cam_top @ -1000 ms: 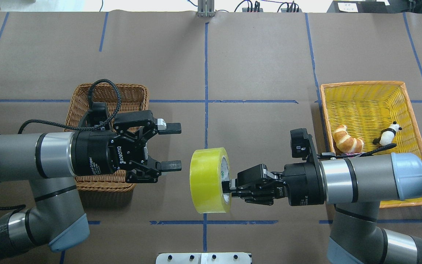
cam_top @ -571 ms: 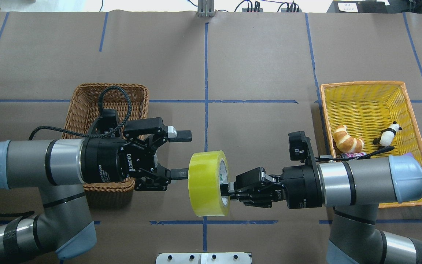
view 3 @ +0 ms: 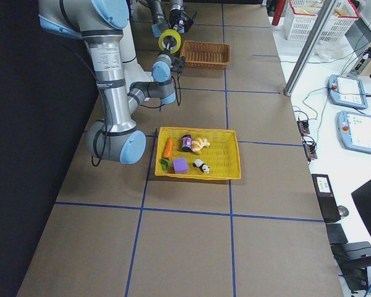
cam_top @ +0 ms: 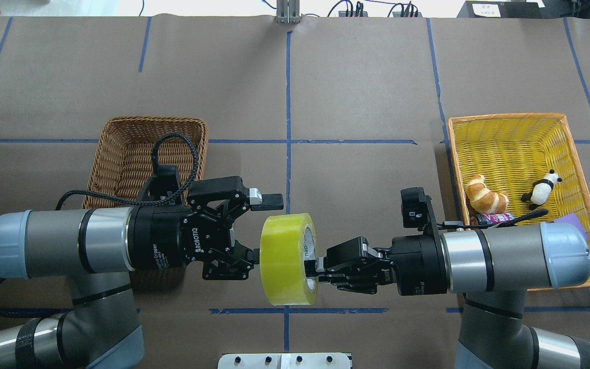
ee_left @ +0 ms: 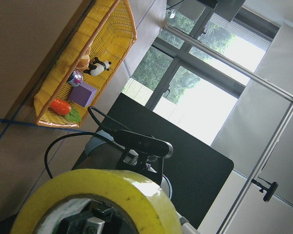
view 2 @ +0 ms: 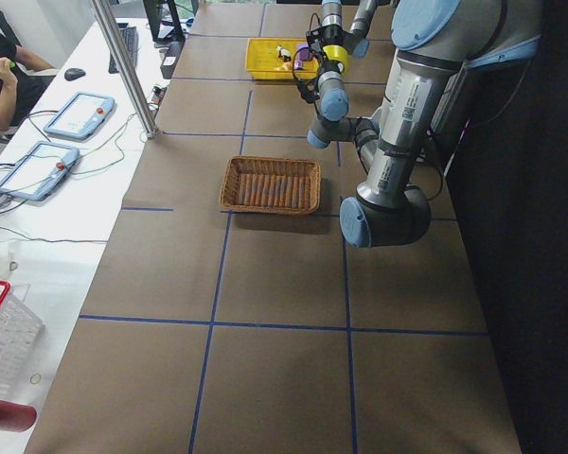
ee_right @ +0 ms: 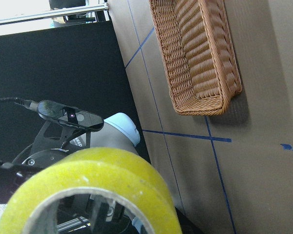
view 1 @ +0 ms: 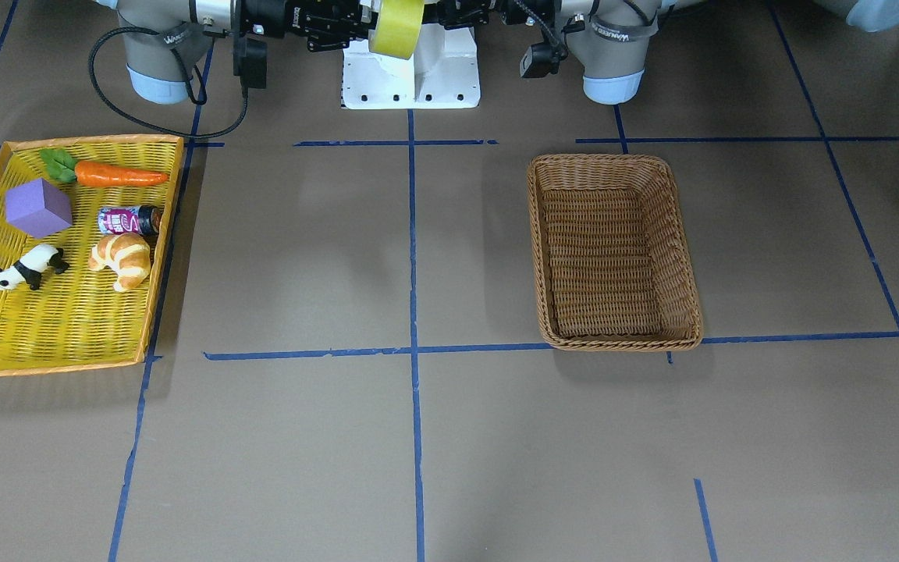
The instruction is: Move tape to another basket
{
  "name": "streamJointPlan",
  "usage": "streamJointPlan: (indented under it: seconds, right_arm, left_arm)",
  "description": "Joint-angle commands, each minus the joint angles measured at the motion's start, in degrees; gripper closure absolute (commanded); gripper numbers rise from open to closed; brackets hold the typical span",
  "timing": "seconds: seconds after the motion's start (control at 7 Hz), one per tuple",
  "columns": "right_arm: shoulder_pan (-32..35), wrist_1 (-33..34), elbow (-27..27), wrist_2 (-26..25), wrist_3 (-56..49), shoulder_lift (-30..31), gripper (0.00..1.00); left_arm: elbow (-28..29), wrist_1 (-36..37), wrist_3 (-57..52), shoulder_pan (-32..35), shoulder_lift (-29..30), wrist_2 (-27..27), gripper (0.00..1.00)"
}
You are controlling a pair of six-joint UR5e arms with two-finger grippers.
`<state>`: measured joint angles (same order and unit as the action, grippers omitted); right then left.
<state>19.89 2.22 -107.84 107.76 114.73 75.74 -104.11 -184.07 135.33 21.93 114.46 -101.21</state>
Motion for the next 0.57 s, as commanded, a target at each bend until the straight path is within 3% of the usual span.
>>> streamJointPlan:
  seconds: [0.0, 0.29, 0.43]
  right_arm:
    - [-0.82, -0.02, 0.00, -1.15, -0.20, -0.15, 0.99]
    - [-0.82, -0.02, 0.00, -1.15, -0.21, -0.33, 0.99]
    - [-0.82, -0.02, -0.08, -1.24, -0.21, -0.33, 0.98]
  left_arm:
    - [0.05, 0.03, -0.06, -0.14, 0.33, 0.05, 0.00]
    - [0.14, 0.03, -0.06, -0.31, 0.33, 0.05, 0.00]
    - [0.23, 0.11, -0.06, -0.40, 0.33, 0.05, 0.11]
